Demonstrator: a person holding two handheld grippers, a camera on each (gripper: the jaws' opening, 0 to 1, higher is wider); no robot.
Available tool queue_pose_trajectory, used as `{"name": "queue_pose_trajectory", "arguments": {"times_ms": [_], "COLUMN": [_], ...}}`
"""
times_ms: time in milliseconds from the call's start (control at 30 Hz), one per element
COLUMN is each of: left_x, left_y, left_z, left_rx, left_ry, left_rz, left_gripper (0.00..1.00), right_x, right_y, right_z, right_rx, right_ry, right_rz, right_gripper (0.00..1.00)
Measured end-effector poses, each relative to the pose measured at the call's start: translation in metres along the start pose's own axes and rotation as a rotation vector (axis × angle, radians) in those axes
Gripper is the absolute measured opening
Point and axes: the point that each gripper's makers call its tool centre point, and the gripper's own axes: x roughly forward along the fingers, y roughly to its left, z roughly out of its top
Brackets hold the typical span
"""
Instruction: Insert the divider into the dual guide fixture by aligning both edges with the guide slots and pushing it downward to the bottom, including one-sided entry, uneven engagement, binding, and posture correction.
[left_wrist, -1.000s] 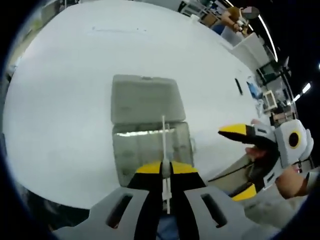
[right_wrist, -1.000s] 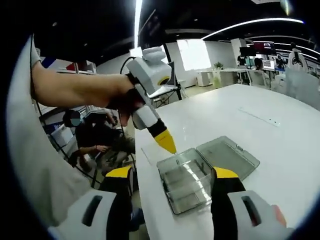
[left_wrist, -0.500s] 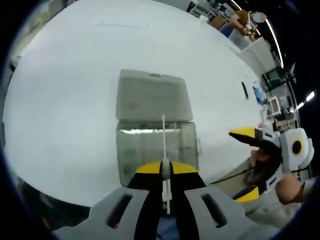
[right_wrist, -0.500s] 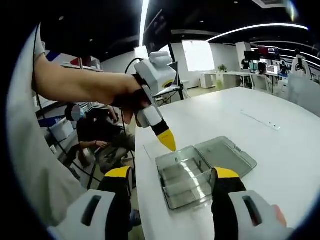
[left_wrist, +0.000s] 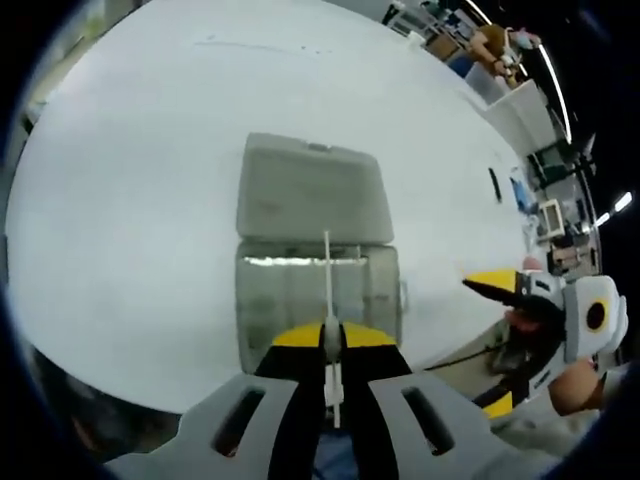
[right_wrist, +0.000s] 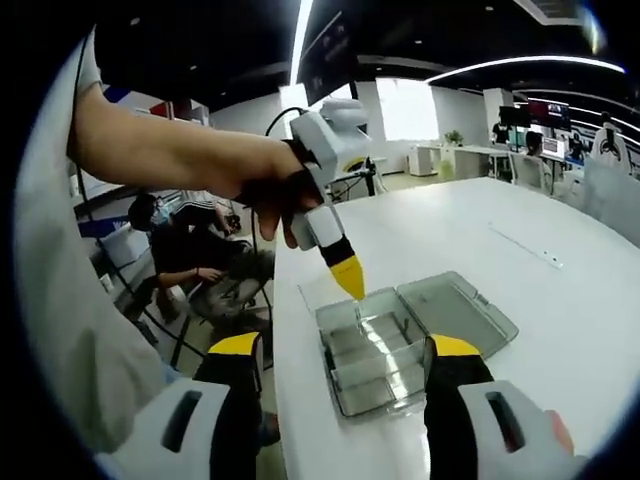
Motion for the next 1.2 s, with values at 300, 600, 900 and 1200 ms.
{"name": "queue_pose_trajectory", "arguments": {"times_ms": [300, 600, 900, 1200], "left_x": [0.004, 0.006, 0.005, 0.009], "left_y": [0.001, 0.007, 0.009, 0.010], "left_z": [0.000, -0.003, -0.004, -0.003], "left_rx": [0.002, 0.006, 0.022, 0.031], "left_ry": [0.011, 0.025, 0.028, 0.027], "left_rz": [0.006, 0.017, 0.026, 0.032], "left_gripper": [0.01, 0.01, 0.01, 0.01], "right_x": [-0.001, 0.001, 0.002, 0.000], "right_y": [0.000, 0.002, 0.006, 0.011], "right_z": [-0.001, -0.001, 0.000, 0.001], "right_rx": [0.000, -0.011, -0.024, -0.033], "right_ry": [0.001, 0.006, 0.016, 0.029], "right_rz": [0.004, 0.007, 0.012, 0.017], "right_gripper": [0.63, 0.63, 0.63, 0.63]}}
